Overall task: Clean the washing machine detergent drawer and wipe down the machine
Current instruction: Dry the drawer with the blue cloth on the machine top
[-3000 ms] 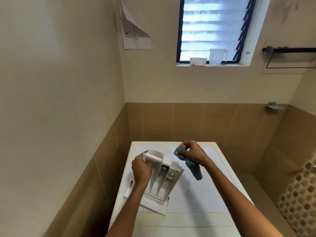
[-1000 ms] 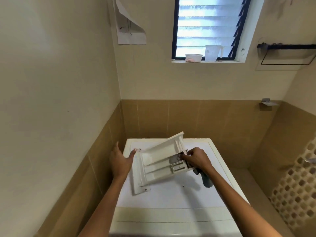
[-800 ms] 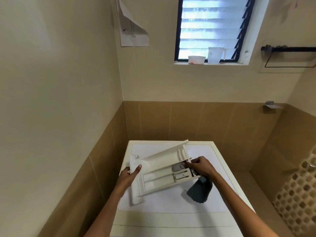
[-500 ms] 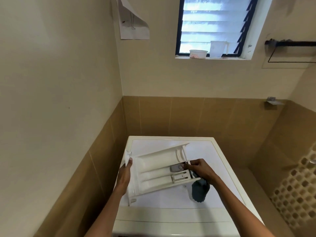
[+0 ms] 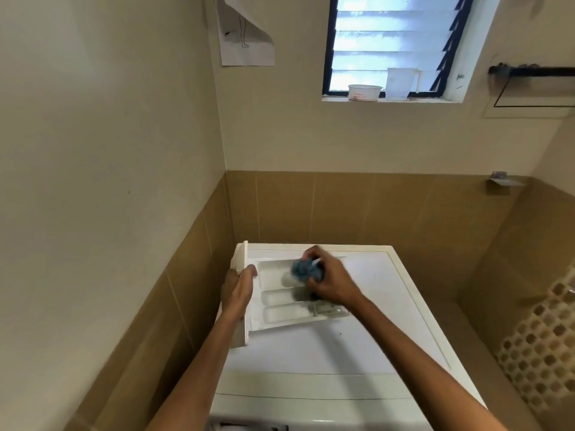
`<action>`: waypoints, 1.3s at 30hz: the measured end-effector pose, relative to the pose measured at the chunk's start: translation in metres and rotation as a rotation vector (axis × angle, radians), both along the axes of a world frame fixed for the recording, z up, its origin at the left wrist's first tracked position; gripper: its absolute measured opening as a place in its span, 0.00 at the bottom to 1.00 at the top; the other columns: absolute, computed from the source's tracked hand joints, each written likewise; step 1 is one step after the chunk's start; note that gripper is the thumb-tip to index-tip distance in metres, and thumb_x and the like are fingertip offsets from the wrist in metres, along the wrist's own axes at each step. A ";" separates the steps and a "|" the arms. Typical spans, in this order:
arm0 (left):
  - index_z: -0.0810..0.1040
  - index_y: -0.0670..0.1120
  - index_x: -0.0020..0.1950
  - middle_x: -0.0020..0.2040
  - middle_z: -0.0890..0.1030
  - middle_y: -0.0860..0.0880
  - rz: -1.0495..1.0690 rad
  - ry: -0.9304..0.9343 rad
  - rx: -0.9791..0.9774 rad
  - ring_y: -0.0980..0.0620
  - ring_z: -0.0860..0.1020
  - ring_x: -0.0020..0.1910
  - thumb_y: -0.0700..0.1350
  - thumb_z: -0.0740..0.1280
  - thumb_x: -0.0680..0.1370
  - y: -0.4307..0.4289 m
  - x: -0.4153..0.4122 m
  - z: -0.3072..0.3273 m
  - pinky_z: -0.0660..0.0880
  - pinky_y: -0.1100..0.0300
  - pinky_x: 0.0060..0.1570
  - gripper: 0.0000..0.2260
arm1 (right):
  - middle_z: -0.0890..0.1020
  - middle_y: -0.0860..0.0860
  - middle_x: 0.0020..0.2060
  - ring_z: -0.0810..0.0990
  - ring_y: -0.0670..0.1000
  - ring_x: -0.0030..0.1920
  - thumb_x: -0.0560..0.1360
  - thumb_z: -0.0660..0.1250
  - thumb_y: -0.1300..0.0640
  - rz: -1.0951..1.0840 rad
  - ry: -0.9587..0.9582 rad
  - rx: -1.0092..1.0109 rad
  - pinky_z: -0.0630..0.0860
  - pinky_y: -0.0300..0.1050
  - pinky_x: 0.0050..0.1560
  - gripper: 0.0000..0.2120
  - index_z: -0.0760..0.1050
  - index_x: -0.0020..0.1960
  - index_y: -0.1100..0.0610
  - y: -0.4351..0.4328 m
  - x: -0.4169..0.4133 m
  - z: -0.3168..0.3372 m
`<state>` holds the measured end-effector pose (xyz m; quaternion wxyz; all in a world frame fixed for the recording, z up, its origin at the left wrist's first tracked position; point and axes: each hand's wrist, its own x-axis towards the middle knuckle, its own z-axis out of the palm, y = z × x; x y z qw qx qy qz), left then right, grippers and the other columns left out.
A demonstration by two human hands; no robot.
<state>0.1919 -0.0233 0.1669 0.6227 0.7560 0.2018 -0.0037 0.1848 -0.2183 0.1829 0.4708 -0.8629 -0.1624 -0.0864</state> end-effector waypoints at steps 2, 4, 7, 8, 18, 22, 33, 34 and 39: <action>0.72 0.42 0.61 0.55 0.77 0.41 -0.006 -0.001 0.018 0.40 0.75 0.53 0.55 0.60 0.65 -0.003 -0.001 0.002 0.73 0.49 0.53 0.28 | 0.78 0.56 0.50 0.76 0.49 0.48 0.67 0.67 0.64 0.149 -0.041 -0.307 0.69 0.31 0.46 0.15 0.75 0.54 0.59 0.021 0.002 -0.011; 0.71 0.42 0.61 0.55 0.77 0.41 -0.005 -0.004 0.032 0.41 0.75 0.53 0.53 0.61 0.67 -0.003 -0.001 0.002 0.73 0.50 0.52 0.26 | 0.74 0.57 0.56 0.73 0.53 0.55 0.73 0.67 0.62 0.204 -0.085 -0.492 0.70 0.38 0.53 0.16 0.73 0.60 0.59 0.031 0.005 -0.024; 0.68 0.43 0.63 0.57 0.75 0.41 -0.014 -0.010 0.064 0.42 0.74 0.53 0.47 0.63 0.73 0.002 -0.004 0.001 0.72 0.52 0.48 0.19 | 0.72 0.55 0.59 0.70 0.53 0.57 0.76 0.64 0.60 0.186 -0.141 -0.618 0.68 0.39 0.52 0.14 0.70 0.62 0.57 0.027 0.009 -0.034; 0.68 0.42 0.63 0.57 0.75 0.40 -0.015 -0.017 0.073 0.42 0.74 0.53 0.47 0.64 0.73 0.005 -0.006 0.000 0.72 0.52 0.47 0.20 | 0.72 0.54 0.58 0.70 0.53 0.56 0.77 0.63 0.59 0.164 -0.149 -0.655 0.66 0.38 0.49 0.13 0.70 0.61 0.57 0.022 0.009 -0.035; 0.68 0.42 0.67 0.59 0.76 0.41 -0.003 -0.057 0.140 0.41 0.75 0.56 0.54 0.59 0.61 0.034 -0.020 0.013 0.74 0.48 0.54 0.35 | 0.76 0.57 0.45 0.71 0.53 0.40 0.71 0.64 0.71 -0.324 -0.112 -0.302 0.63 0.32 0.34 0.08 0.74 0.48 0.63 -0.039 0.024 -0.028; 0.67 0.43 0.67 0.60 0.76 0.42 -0.113 -0.147 0.233 0.46 0.74 0.53 0.53 0.63 0.67 0.017 -0.022 0.013 0.72 0.53 0.51 0.30 | 0.77 0.57 0.49 0.72 0.54 0.47 0.74 0.64 0.66 -0.168 -0.266 -0.291 0.62 0.36 0.41 0.09 0.75 0.54 0.62 0.002 0.030 -0.010; 0.68 0.44 0.65 0.53 0.75 0.48 -0.148 -0.301 0.295 0.50 0.74 0.48 0.52 0.61 0.62 0.027 -0.029 0.019 0.70 0.57 0.44 0.31 | 0.79 0.51 0.57 0.70 0.53 0.54 0.73 0.64 0.67 -0.066 0.115 -0.772 0.67 0.40 0.49 0.21 0.74 0.64 0.52 -0.055 0.046 -0.028; 0.68 0.44 0.64 0.51 0.75 0.48 -0.136 -0.305 0.267 0.50 0.74 0.47 0.51 0.62 0.62 0.031 -0.028 0.019 0.69 0.57 0.45 0.31 | 0.79 0.53 0.56 0.72 0.53 0.54 0.73 0.64 0.67 -0.104 0.147 -0.734 0.69 0.39 0.49 0.19 0.76 0.62 0.54 -0.064 0.043 -0.031; 0.75 0.47 0.42 0.37 0.76 0.48 0.012 -0.281 -0.076 0.47 0.73 0.38 0.52 0.63 0.54 0.049 -0.010 0.011 0.71 0.51 0.41 0.20 | 0.81 0.60 0.46 0.82 0.42 0.33 0.76 0.56 0.74 -0.332 0.287 0.338 0.75 0.33 0.29 0.14 0.77 0.52 0.62 -0.081 0.022 -0.034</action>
